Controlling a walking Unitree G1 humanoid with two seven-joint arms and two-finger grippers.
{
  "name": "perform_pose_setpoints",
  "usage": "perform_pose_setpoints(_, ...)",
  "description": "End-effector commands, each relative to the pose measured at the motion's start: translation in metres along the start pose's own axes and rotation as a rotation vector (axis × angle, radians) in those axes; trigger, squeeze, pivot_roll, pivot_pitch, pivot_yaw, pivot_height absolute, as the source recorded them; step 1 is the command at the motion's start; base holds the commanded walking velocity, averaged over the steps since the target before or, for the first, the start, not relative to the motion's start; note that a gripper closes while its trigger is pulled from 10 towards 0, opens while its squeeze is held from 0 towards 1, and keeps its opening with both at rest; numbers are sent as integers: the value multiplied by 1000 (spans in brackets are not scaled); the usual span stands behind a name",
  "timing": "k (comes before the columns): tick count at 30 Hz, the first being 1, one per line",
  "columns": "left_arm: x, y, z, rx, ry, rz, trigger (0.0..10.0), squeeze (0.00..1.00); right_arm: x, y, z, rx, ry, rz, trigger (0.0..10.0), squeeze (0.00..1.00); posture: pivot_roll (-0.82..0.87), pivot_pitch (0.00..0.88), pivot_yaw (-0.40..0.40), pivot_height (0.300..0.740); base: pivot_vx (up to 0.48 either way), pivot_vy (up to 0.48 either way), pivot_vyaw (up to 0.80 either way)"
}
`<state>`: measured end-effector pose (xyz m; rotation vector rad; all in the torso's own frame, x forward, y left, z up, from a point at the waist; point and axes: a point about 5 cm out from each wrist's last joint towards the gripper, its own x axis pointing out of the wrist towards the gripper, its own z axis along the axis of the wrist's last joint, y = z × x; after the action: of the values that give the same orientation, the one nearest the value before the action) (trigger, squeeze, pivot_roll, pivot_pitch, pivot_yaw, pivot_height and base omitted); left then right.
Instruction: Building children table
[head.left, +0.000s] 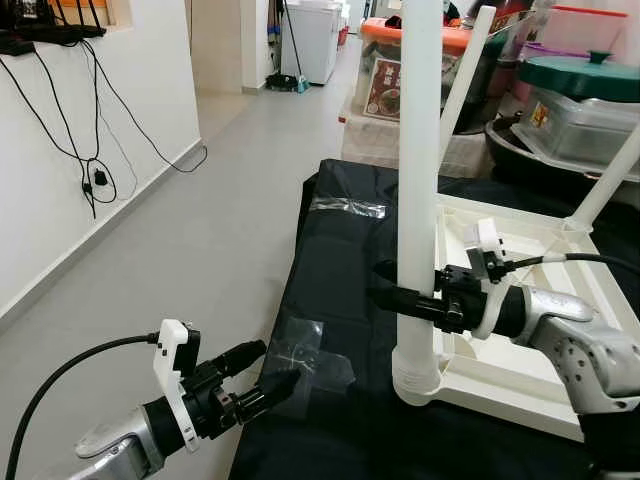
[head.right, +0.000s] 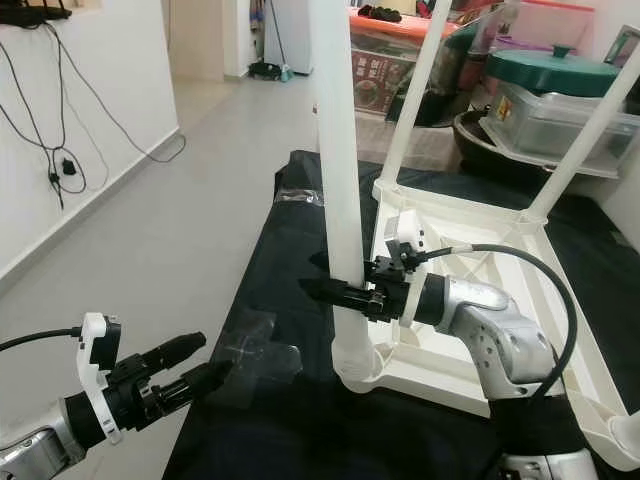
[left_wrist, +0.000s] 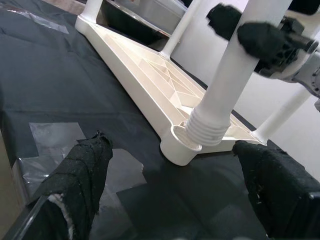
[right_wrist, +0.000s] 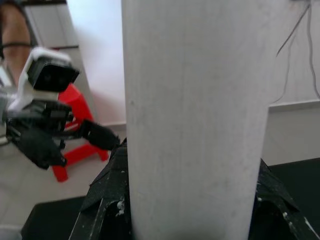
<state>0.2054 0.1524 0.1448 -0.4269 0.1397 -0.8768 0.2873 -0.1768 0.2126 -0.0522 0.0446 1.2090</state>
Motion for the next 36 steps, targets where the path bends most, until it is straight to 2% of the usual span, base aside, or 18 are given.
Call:
perform_pose_setpoints(1,2,-4,-1,3,0,-13,10000,0,1,0,-9,-33,54,-7,0,0,65,0,-112,740,0,0,0)
perform_pose_setpoints(7,-3,-6,-3,-8,4,-8,10000,0,-2,-7,-17,-91,124,-39,0,0,69,0,-117,740,0,0,0)
perform_pose_setpoints(16,-6,-4,-13,-9,27,31,10000,0,-7,-13,-18,-116,146,-59,0,0,68,0,-115,740,0,0,0)
perform_pose_setpoints(23,-6,-3,-16,-10,40,42,10000,0,-3,-10,-24,-109,124,-65,0,0,68,0,-113,740,0,0,0)
perform_pose_setpoints(29,-3,-2,-17,-13,38,46,10000,0,7,-10,-36,-84,61,-141,0,0,70,0,-109,740,0,0,0)
perform_pose_setpoints(36,-2,-2,-17,-14,33,44,10000,0,10,-9,-41,-66,42,-165,0,0,69,0,-107,740,0,0,0)
